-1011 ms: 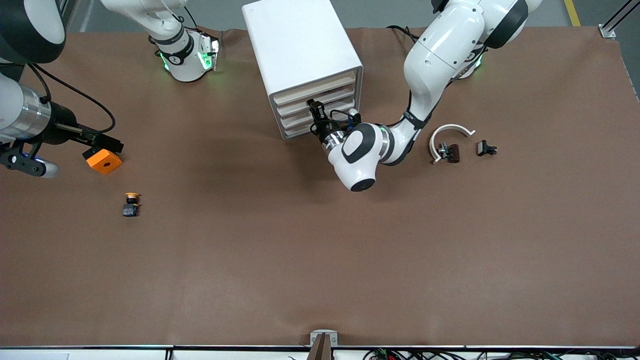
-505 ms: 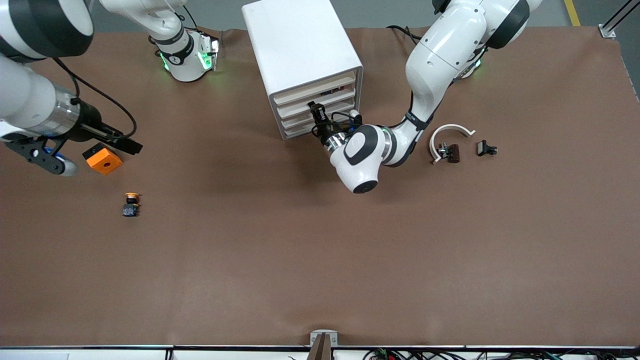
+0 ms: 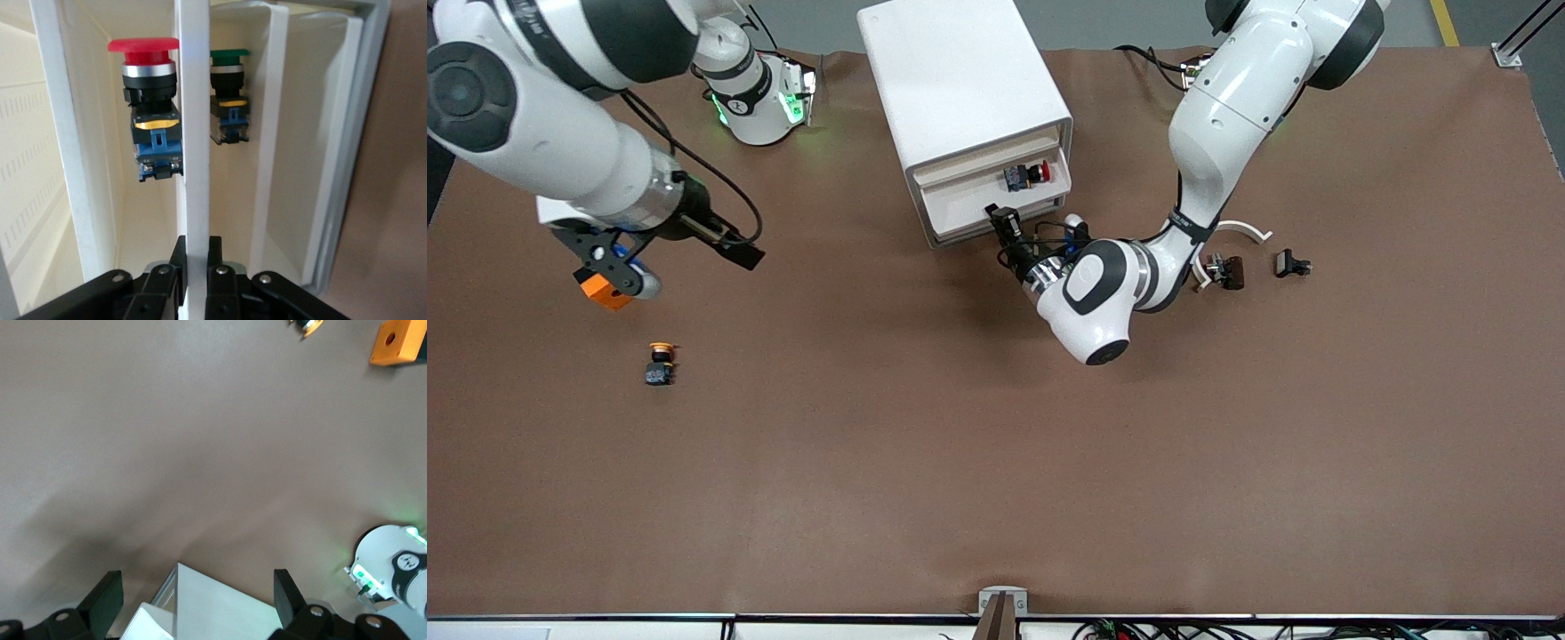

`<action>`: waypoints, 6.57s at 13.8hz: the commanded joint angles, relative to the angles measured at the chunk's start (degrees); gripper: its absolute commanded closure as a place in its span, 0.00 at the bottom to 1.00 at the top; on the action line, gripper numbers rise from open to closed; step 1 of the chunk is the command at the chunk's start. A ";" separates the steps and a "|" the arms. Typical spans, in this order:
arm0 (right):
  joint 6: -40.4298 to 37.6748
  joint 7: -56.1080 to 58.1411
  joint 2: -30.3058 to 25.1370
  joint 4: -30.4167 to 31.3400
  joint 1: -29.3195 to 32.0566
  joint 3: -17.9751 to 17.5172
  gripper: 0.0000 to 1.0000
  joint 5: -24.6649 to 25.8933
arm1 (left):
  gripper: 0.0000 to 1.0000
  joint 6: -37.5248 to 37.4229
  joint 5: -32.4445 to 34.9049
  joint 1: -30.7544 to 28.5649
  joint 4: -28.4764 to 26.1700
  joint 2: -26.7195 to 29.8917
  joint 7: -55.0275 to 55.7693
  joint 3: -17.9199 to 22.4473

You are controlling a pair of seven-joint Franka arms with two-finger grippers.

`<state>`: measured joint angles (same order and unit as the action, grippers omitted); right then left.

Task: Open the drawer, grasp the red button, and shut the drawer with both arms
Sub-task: 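Reach the right gripper into the open drawer toward the red button, then grasp the red button with the right gripper while the left gripper withdraws, then lift the button out with the right gripper while the left gripper pushes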

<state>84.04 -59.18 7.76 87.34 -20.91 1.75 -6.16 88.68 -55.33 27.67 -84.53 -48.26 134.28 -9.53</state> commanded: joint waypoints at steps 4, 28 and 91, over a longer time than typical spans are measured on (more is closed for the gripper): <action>4.36 -15.42 3.48 -0.86 -7.99 0.54 0.00 -0.78 | 0.90 5.09 -0.04 0.02 4.11 -2.10 0.37 1.35; 11.22 -41.26 9.81 -1.39 -22.23 0.54 0.00 -0.96 | 0.00 2.04 0.67 -8.48 13.23 5.54 -2.35 5.13; 12.71 37.19 9.03 -1.49 1.65 1.07 1.00 1.06 | 0.00 33.40 49.62 -15.37 -20.33 23.48 -87.63 -16.31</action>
<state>93.92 -24.99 19.66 80.80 -22.20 4.12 -6.15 122.64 -5.84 10.95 -108.09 -22.04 43.76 -25.66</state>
